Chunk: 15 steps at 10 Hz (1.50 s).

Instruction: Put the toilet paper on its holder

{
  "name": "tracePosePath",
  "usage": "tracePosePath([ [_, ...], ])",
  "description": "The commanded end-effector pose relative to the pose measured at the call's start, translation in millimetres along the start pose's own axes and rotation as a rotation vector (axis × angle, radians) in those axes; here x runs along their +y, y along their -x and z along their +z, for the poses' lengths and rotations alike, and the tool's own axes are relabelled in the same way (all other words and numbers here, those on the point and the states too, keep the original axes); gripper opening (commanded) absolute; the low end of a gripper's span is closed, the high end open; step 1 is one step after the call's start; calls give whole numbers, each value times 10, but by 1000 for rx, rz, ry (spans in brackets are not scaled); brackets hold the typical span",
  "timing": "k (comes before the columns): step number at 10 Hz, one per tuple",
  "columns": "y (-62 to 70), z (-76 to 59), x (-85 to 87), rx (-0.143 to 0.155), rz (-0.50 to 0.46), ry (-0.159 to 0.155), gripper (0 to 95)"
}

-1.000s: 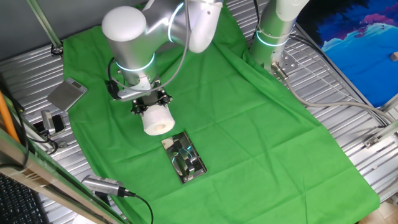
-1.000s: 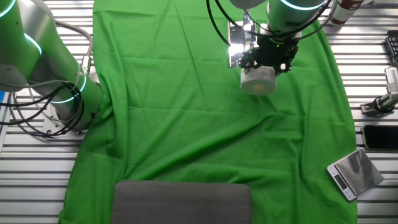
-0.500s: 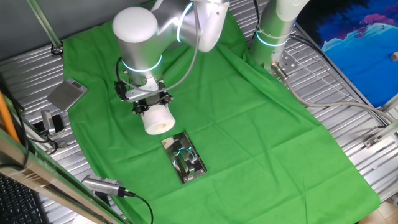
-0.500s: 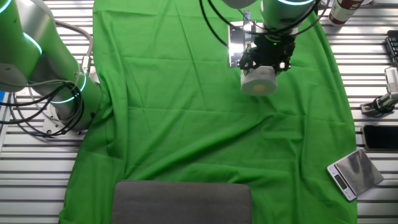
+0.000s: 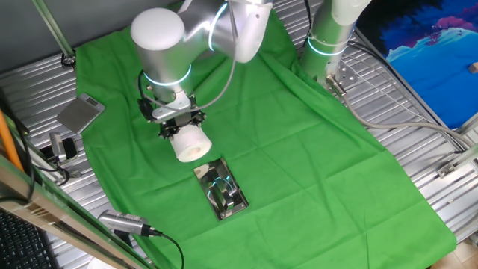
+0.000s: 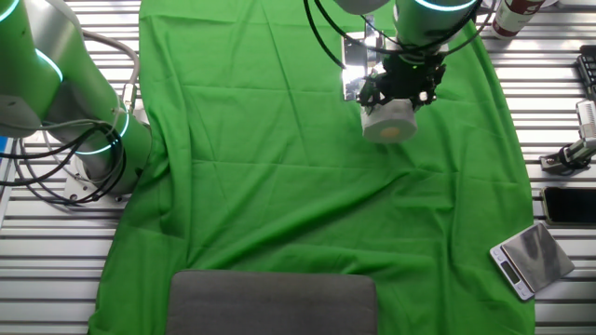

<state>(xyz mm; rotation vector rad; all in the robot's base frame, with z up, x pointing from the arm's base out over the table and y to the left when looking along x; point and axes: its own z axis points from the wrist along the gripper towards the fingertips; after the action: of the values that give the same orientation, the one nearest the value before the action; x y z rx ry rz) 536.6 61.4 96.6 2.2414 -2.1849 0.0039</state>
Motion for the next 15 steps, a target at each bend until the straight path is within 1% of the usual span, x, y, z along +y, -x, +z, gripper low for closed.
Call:
tracePosePath([
  [1,61,7,5,-20,20,29,0],
  [3,135,16,23,-18,18,28,0],
  [6,178,55,77,-29,12,26,0],
  [8,229,93,118,-35,21,27,0],
  [11,379,121,164,-35,51,27,0],
  [15,447,125,168,-38,61,26,0],
])
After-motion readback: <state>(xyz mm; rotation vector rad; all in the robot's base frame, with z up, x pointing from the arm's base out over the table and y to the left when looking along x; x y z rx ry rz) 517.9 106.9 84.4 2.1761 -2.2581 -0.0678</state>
